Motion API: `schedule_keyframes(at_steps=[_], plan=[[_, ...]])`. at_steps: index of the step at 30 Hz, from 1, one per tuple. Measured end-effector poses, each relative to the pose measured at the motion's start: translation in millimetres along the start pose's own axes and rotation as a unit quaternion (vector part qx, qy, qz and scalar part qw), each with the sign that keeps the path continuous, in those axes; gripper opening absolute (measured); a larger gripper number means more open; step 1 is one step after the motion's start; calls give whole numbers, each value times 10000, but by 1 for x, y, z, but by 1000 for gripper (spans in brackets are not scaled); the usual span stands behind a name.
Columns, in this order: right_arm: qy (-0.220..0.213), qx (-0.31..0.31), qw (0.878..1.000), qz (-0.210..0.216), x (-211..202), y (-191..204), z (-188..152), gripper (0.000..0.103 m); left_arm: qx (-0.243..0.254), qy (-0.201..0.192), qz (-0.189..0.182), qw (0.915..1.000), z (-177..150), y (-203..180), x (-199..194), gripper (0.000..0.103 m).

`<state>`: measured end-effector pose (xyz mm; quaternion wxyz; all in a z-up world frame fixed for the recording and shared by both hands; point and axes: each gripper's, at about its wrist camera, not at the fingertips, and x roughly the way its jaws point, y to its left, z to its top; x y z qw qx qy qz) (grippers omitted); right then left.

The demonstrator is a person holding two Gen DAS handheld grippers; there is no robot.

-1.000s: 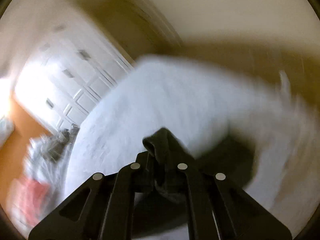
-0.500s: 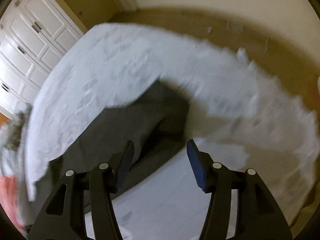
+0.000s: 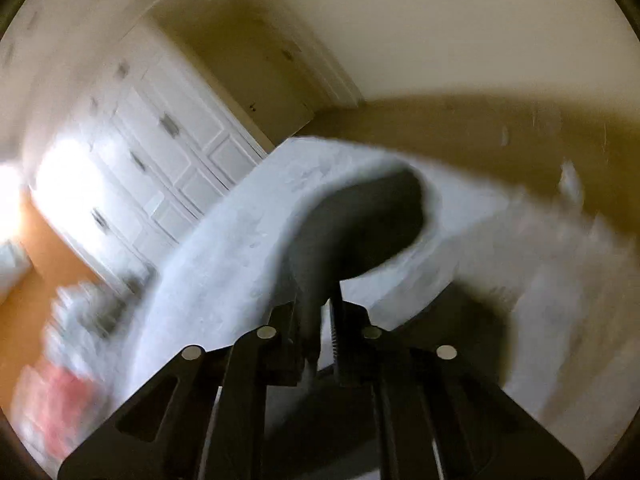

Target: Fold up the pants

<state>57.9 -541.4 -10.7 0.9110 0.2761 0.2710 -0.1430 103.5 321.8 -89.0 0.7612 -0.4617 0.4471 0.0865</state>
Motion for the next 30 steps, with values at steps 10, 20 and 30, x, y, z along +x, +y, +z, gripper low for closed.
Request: schedule_keyframes(at_steps=[10, 20, 30], plan=[[1141, 1321, 9843, -279, 50, -74, -27, 38, 36, 35, 142, 9999, 0, 0, 3, 5], [-342, 167, 9948, -948, -13, -53, 5, 19, 139, 34, 254, 9996, -2, -2, 7, 5], [569, 1266, 9846, -1060, 6, -106, -7, 68, -86, -13, 300, 9995, -5, -4, 9, 5]])
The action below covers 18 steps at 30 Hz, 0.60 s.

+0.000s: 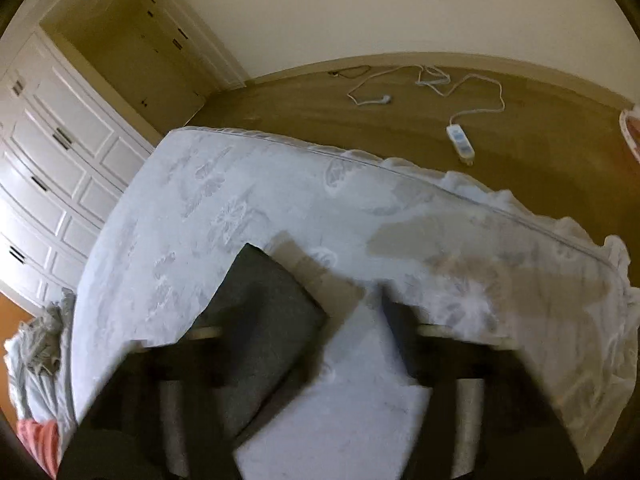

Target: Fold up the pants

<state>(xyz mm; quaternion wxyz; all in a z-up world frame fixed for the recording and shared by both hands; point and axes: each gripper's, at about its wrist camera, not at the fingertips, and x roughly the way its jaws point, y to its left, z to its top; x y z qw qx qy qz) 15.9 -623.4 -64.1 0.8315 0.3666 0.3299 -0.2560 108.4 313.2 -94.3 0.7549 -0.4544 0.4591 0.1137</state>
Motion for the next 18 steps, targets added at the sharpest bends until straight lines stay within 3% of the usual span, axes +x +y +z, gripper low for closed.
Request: schedule_keyframes(at_steps=[2, 3, 4, 5, 7, 9, 10, 12, 13, 15, 17, 18], plan=[[667, 94, 9976, -176, 16, -11, -11, 67, -6, -4, 1, 10000, 0, 1, 0, 6], [838, 232, 9961, -168, 23, -12, -15, 67, 3, -4, -1, 10000, 0, 2, -1, 6], [721, 244, 9970, -150, 20, -8, -14, 67, 2, 1, 0, 10000, 0, 2, -1, 7], [765, 271, 9967, 29, 17, -5, -14, 66, 0, 9, -8, 10000, 0, 3, -1, 7], [1113, 669, 9880, 835, 23, -3, -21, 67, -28, 27, -32, 10000, 0, 4, -1, 7], [1338, 809, 9824, 1022, 39, 0, -29, 67, -74, 39, -34, 10000, 0, 5, -1, 7], [1227, 704, 9851, 975, 43, 5, -31, 66, -85, 34, -23, 10000, -1, 5, -1, 7], [1132, 584, 9853, 1138, 45, 15, -25, 20, -57, 7, 39, 10000, -2, 3, 0, 7], [981, 732, 9835, 1334, 39, 15, -21, 4, -38, -13, 62, 10000, -3, 2, 0, 7], [323, 653, 9860, 1500, 11, 26, -8, 4, 22, -29, 83, 10000, -4, 1, -1, 7], [-325, 43, 9974, 638, -14, 39, -3, 11, 41, 5, 43, 10000, -4, 2, -1, 8], [-622, -199, 9977, -180, -20, 40, -4, 32, 43, 23, 25, 10000, -4, 3, -2, 8]])
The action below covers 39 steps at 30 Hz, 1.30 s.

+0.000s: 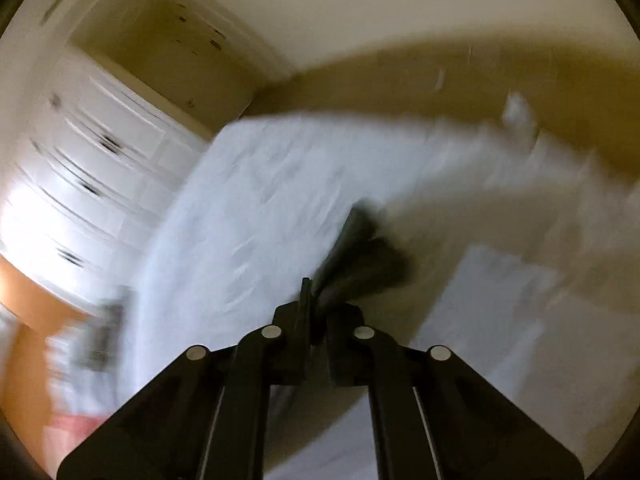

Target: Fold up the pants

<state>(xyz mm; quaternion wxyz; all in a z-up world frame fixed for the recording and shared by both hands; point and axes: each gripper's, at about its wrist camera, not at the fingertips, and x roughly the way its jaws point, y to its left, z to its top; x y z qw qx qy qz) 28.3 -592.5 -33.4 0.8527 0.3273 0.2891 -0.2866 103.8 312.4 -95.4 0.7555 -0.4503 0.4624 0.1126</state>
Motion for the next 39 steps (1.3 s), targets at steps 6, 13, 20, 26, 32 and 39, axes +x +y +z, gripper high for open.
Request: schedule_keyframes(at_steps=[6, 13, 20, 26, 32, 39], plan=[[559, 255, 9973, -398, 19, -25, -6, 60, -72, 69, -63, 9999, 3, 2, -1, 10], [870, -69, 9959, -226, 29, 5, -30, 60, -46, -27, -216, 9998, 1, 0, -10, 9], [751, 12, 9963, 406, -2, 35, -38, 70, -161, -87, -519, 9985, 12, 16, -30, 16], [984, -864, 9869, 937, -22, 99, -67, 80, -215, -345, -560, 9976, 26, 14, -24, 34], [503, -1934, 9744, 1035, -38, 145, -86, 80, 651, -1090, -1137, 9854, 33, -16, -51, 7], [948, -1516, 9838, 155, 6, 93, -61, 86, 250, -740, -168, 9968, 44, 4, -21, 12]])
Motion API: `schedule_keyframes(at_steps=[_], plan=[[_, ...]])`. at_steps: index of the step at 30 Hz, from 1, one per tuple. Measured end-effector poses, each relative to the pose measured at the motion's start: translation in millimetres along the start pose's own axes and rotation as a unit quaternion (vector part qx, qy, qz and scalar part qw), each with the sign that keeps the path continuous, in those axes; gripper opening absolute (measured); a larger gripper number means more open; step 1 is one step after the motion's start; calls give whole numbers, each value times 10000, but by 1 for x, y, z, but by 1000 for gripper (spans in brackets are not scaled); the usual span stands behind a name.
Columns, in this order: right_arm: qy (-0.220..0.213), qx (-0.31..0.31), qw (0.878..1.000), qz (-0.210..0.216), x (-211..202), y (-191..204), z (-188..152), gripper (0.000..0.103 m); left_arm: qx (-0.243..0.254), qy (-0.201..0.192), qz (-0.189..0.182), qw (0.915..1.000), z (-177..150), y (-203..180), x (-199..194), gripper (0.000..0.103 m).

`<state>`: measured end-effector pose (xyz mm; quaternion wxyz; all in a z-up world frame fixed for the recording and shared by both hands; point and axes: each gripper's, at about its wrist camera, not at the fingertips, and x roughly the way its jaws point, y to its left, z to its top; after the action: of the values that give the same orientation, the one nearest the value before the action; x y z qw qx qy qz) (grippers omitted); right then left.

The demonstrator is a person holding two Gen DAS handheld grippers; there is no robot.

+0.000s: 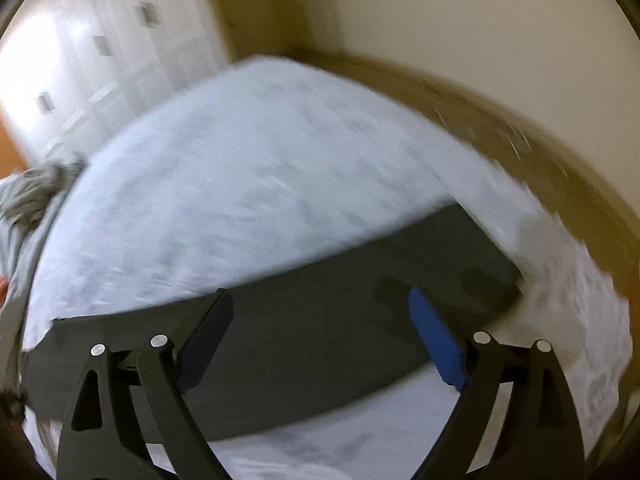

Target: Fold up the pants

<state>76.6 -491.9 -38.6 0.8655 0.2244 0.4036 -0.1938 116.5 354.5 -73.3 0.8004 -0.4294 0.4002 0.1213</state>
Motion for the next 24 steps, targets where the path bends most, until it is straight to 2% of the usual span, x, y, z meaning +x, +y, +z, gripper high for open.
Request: schedule_keyframes(at_steps=[2, 5, 6, 7, 9, 11, 13, 15, 17, 18, 20, 21, 22, 23, 24], plan=[[47, 391, 9991, -156, 4, -37, 6, 86, 98, -401, 123, 9991, -1, -6, -25, 26], [-4, 883, 9954, -361, 2, -85, 11, 86, 441, -1410, 1008, 9839, -12, -19, -69, 36], [3, 1017, 9942, -353, 2, -96, 11, 85, 542, -1651, 1230, 9771, -19, -23, -80, 38], [49, 1211, 9923, -256, 4, -111, 11, 84, 586, -1698, 1252, 9757, -22, -25, -83, 38], [175, 1470, 9890, -45, 13, -126, 9, 83, 783, -1488, 1105, 9796, -31, -40, -74, 38], [293, 1650, 9859, 52, 22, -135, 5, 83, 1086, -978, 754, 9864, -43, -60, -53, 38], [448, 1792, 9827, 141, 35, -137, 2, 84, 1345, -623, 595, 9872, -59, -73, -35, 38], [400, 1725, 9842, -12, 36, -129, 1, 84, 1749, -365, 617, 9820, -81, -95, -16, 39], [370, 1526, 9875, -161, 37, -118, 3, 83, 2232, -106, 664, 9725, -106, -116, 4, 45], [344, 1452, 9887, -112, 37, -113, 4, 78, 2380, -26, 671, 9689, -114, -122, 10, 46], [488, 1271, 9906, 92, 44, -100, 4, 44, 2675, 110, 698, 9610, -135, -131, 19, 48], [563, 1187, 9913, 104, 48, -95, 3, 36, 2826, 165, 731, 9563, -143, -135, 24, 48], [644, 1112, 9916, 149, 51, -91, 2, 19, 2933, 203, 772, 9527, -150, -138, 27, 48], [716, 1179, 9899, 324, 52, -88, 3, 12, 2993, 237, 801, 9505, -153, -139, 30, 48], [667, 1331, 9876, 492, 48, -86, 5, 12, 3047, 302, 820, 9485, -156, -139, 33, 48]])
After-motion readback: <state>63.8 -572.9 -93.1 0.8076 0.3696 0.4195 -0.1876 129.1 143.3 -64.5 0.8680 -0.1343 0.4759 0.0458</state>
